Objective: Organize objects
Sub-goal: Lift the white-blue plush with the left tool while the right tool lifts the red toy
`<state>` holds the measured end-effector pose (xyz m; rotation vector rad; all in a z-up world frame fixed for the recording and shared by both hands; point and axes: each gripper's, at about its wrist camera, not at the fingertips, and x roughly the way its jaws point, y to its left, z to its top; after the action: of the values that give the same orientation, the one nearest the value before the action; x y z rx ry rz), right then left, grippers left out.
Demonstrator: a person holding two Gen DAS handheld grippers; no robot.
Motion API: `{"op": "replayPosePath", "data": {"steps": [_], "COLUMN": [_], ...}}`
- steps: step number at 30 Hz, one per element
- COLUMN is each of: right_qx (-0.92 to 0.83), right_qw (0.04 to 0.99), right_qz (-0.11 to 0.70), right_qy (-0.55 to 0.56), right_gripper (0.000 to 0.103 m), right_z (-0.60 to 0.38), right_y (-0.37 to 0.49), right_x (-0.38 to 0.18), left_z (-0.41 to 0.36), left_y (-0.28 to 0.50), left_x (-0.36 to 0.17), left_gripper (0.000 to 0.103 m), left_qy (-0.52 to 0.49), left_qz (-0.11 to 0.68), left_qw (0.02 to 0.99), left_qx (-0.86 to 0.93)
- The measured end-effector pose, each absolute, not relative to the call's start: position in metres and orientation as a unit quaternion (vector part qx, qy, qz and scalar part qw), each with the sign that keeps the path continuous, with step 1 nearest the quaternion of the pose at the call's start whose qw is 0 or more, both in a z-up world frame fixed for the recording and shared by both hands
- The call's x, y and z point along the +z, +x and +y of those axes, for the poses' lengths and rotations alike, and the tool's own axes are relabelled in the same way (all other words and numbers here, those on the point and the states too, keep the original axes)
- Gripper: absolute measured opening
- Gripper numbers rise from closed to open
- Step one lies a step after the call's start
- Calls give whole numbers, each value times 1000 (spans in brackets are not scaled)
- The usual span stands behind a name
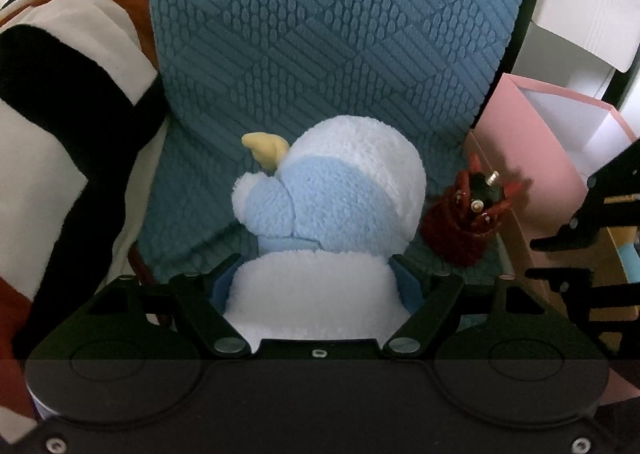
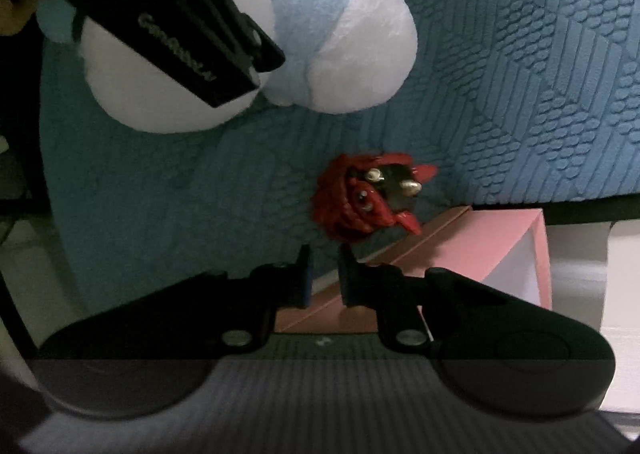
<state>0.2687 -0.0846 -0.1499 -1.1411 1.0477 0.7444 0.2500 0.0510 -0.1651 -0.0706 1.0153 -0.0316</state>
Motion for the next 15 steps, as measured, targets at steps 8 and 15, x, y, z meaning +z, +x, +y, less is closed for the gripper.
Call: {"op": "replayPosePath", "data": {"steps": [8, 15], "right_qx": [318, 301], "right_qw": [709, 736], "right_qz": [476, 477], "right_qy": [-411, -374], "right_gripper": [35, 65], "right_z": [-106, -124], "right_y": [281, 286], "right_x": [-142, -133], "left_z": [54, 57], "left_y": [252, 254], "left_x": [-169, -171], "left_gripper": [80, 79], "left_qy": [-38, -46], "left_qz": [488, 490], "left_qw": [872, 871], "left_qx": [-18, -15]}}
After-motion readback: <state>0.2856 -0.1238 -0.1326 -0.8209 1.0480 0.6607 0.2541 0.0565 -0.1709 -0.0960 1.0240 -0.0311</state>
